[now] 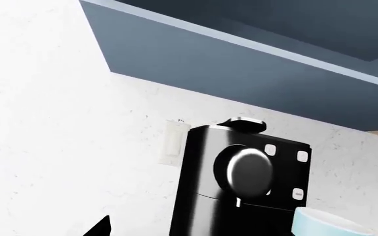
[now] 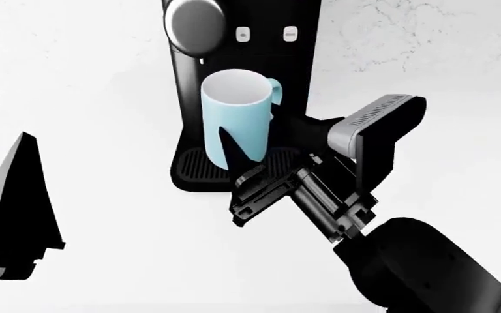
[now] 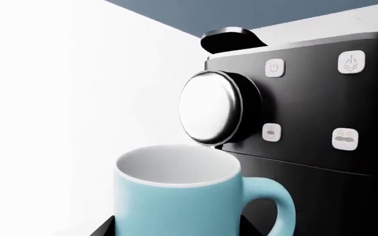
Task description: Pick the mug from the cabinet, place it under the coffee machine dispenser, and press the start button.
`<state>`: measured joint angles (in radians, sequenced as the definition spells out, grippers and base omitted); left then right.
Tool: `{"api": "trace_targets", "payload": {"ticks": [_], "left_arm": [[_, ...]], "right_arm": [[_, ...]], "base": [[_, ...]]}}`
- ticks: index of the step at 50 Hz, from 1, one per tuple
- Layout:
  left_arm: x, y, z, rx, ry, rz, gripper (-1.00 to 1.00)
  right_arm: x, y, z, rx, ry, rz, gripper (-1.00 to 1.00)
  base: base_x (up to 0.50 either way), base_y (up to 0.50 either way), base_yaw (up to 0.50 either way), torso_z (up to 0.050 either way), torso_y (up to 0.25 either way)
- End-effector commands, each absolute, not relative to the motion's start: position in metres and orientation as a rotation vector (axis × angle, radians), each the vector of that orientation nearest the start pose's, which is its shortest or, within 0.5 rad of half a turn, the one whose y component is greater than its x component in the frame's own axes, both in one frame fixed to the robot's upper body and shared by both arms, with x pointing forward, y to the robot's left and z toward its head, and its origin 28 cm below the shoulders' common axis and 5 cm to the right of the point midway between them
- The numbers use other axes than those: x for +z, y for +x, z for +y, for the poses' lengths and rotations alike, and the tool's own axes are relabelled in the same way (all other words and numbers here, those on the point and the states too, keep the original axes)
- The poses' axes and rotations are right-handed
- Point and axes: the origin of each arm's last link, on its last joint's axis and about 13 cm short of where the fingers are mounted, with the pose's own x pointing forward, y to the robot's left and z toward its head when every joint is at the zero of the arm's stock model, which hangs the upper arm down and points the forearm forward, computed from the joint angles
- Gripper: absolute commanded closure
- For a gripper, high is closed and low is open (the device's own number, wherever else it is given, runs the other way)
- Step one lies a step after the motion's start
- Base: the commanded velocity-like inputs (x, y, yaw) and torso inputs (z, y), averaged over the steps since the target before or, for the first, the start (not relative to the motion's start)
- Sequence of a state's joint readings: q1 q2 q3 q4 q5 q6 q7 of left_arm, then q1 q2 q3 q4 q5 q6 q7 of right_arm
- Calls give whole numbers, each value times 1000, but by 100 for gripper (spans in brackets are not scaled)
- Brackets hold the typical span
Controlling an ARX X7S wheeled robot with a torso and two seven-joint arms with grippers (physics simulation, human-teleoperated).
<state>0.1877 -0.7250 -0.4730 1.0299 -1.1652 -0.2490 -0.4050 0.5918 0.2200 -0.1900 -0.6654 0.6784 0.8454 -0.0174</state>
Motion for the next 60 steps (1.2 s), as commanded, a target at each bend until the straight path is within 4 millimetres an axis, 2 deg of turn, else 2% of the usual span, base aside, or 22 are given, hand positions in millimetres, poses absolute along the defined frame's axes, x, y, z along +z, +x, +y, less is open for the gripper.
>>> {"api": "trace_targets", "payload": {"ticks": [1, 7, 13, 19, 47, 60], "left_arm": [[221, 122, 274, -159, -234, -473, -100], [220, 123, 274, -157, -236, -470, -100], [219, 123, 275, -156, -239, -469, -100], [218, 123, 275, -155, -242, -468, -100], [217, 122, 274, -157, -252, -468, -100], [216, 121, 274, -158, -254, -470, -100]], "right_arm": [[217, 246, -60, 696, 65, -284, 100], [218, 248, -60, 691, 66, -278, 100], [204, 251, -61, 665, 67, -260, 100], [210, 257, -62, 640, 72, -247, 100], [200, 283, -53, 618, 62, -205, 100], [198, 288, -50, 622, 54, -195, 100]], "base": [[0, 0, 0, 0, 0], [0, 0, 0, 0, 0], [0, 0, 0, 0, 0], [0, 0, 0, 0, 0], [0, 0, 0, 0, 1], [0, 0, 0, 0, 0]]}}
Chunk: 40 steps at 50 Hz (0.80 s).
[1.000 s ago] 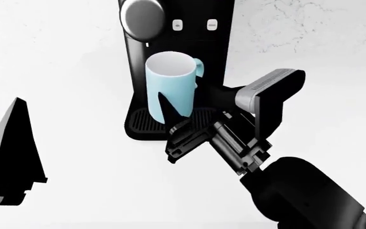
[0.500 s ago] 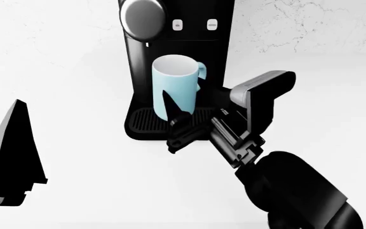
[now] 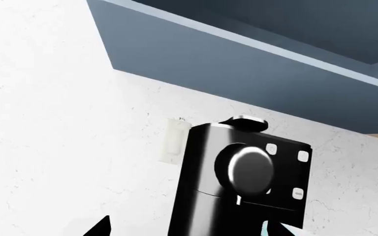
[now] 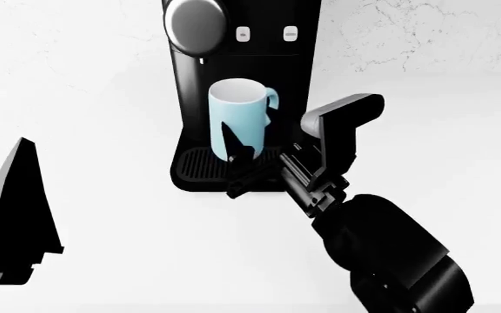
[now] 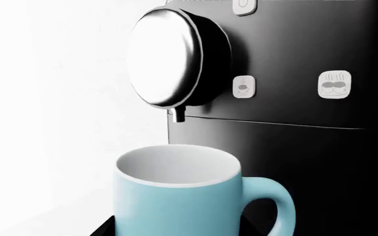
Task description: Pick the mug from the cabinet, place it under the coffee machine dispenser, and press the start button.
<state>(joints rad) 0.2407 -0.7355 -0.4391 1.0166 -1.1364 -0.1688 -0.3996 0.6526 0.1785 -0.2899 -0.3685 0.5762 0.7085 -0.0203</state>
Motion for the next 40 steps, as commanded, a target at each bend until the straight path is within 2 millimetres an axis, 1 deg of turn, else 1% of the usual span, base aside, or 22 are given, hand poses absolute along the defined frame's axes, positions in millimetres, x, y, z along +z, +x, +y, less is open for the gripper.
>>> {"api": "trace_targets", "payload": {"ticks": [1, 12, 40], "left_arm": [[216, 121, 274, -158, -254, -470, -100], [215, 120, 275, -157, -258, -469, -100], [215, 119, 275, -155, -260, -470, -100]], "right_arm": [[198, 288, -50, 625, 54, -195, 100], [202, 290, -44, 646, 45, -205, 100], [200, 304, -33, 655, 28, -205, 100]], "base": [[0, 0, 3, 0, 0], [0, 0, 0, 0, 0], [0, 0, 0, 0, 1]]}}
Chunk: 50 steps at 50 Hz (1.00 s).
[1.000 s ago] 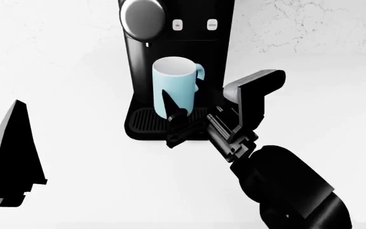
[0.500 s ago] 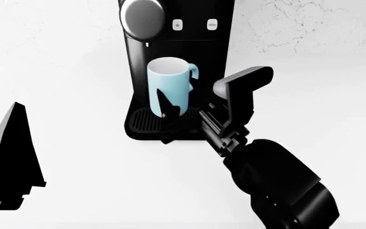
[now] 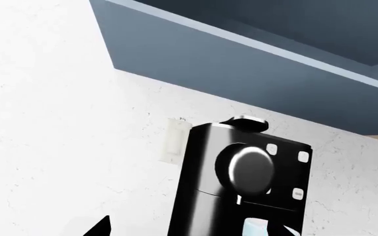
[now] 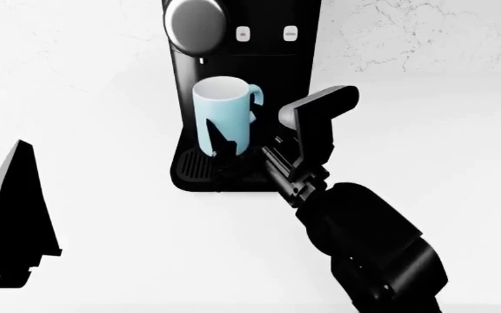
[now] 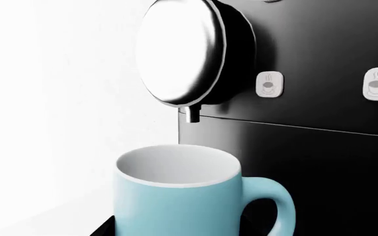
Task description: Pick the mug from the cabinet, place it under the coffee machine dispenser, and press the start button.
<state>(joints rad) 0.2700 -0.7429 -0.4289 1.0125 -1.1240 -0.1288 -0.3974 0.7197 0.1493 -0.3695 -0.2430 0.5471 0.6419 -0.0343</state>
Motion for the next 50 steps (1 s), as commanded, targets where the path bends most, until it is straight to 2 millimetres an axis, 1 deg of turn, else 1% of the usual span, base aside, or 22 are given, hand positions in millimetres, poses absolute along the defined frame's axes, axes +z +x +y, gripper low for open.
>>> {"api": "trace_targets", "payload": {"ticks": [1, 21, 34, 41, 50], "left_arm": [[215, 119, 275, -155, -259, -470, -100], [214, 118, 276, -152, -264, -471, -100], [214, 117, 276, -153, -264, -472, -100], [214, 117, 276, -153, -264, -472, -100], [213, 116, 276, -157, -263, -477, -100]], "right_arm": [[200, 304, -33, 656, 28, -206, 100], [199, 314, -24, 642, 32, -215, 100], [194, 320, -21, 624, 38, -210, 100], [192, 318, -17, 650, 37, -201, 100], [188, 318, -16, 649, 37, -193, 100]], "base": [[0, 0, 0, 0, 0], [0, 0, 0, 0, 1], [1, 0, 1, 0, 0], [6, 3, 5, 0, 0], [6, 3, 5, 0, 0]]}}
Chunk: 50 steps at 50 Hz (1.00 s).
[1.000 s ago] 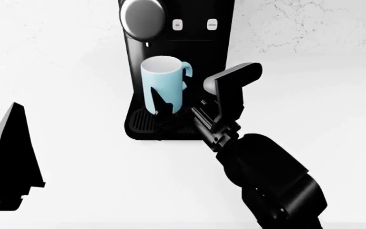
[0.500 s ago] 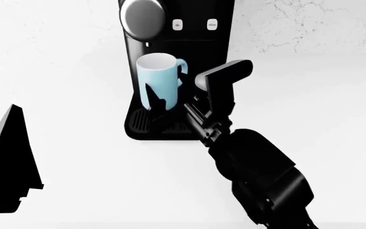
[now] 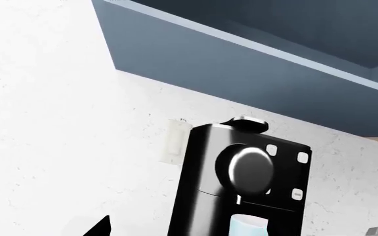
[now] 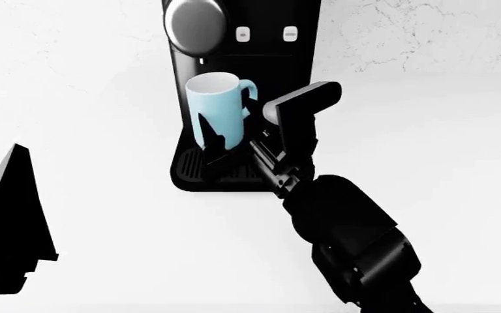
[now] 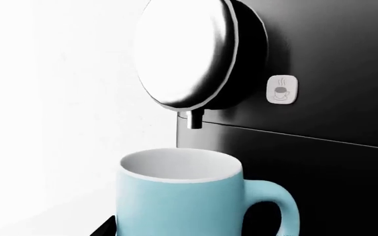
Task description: Pick the mug from the cabinet, place it under the coffee machine dispenser, and press the start button.
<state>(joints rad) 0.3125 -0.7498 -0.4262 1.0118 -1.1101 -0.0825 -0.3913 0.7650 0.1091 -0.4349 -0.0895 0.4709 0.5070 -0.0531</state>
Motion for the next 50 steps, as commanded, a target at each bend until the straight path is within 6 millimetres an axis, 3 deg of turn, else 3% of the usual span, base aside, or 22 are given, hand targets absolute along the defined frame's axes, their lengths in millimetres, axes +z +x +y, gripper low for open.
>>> {"api": "trace_targets", "payload": {"ticks": [1, 9, 37, 42, 50], "left_arm": [[213, 116, 275, -158, -259, -477, -100], [212, 112, 273, -187, -197, -496, -100], [213, 112, 274, -184, -245, -501, -100], [210, 107, 270, -212, -165, -522, -100], [209, 109, 271, -207, -174, -517, -100]], "right_arm": [[188, 318, -16, 649, 37, -192, 100], [186, 317, -17, 644, 39, -189, 100], [182, 323, -16, 615, 28, -179, 100], [181, 325, -16, 602, 30, -182, 100], [180, 326, -16, 583, 35, -186, 100]], "base": [[0, 3, 6, 0, 0], [5, 2, 5, -38, 0], [5, 2, 4, 0, 0], [7, 4, 8, -40, 0], [9, 4, 7, 0, 0]]}}
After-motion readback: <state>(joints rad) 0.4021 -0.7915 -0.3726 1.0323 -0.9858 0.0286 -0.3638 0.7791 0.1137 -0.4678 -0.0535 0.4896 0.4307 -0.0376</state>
